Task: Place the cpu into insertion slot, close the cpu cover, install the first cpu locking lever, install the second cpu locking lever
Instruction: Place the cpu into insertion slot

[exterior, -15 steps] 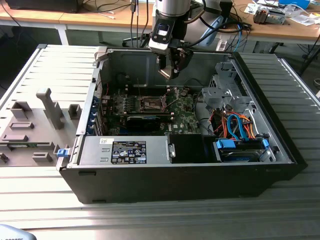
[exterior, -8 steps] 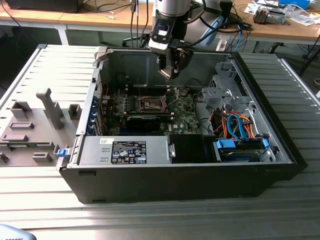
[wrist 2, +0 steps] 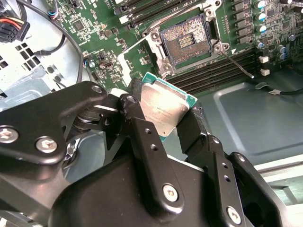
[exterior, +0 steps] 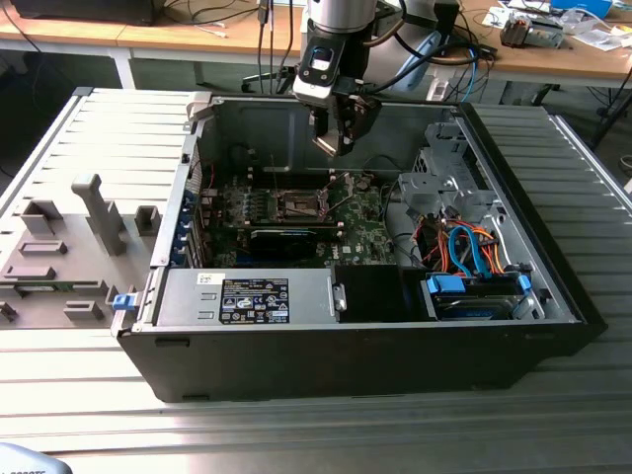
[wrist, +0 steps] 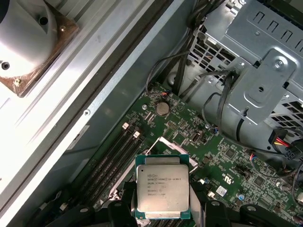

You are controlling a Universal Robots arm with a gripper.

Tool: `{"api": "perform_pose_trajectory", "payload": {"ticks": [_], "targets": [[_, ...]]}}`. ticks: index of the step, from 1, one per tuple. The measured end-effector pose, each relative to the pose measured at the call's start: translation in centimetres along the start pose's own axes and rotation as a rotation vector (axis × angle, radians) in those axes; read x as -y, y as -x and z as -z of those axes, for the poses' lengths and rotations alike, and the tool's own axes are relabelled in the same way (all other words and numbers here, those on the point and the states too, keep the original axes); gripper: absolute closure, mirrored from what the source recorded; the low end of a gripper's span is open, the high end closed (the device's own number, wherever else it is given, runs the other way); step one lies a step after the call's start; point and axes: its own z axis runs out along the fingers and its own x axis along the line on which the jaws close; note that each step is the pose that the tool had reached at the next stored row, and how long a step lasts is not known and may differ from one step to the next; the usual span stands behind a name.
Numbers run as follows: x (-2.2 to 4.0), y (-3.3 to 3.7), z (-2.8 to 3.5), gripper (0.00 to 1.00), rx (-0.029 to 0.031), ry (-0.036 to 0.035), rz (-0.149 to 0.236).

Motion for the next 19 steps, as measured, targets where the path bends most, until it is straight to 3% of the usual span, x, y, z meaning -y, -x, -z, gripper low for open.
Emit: {"api": "perform_pose_trajectory", "payload": {"ticks": [19], "targets": [[0.0, 0.0, 0.0, 0.46, 0.0015, 0.0003, -0.018]]}}
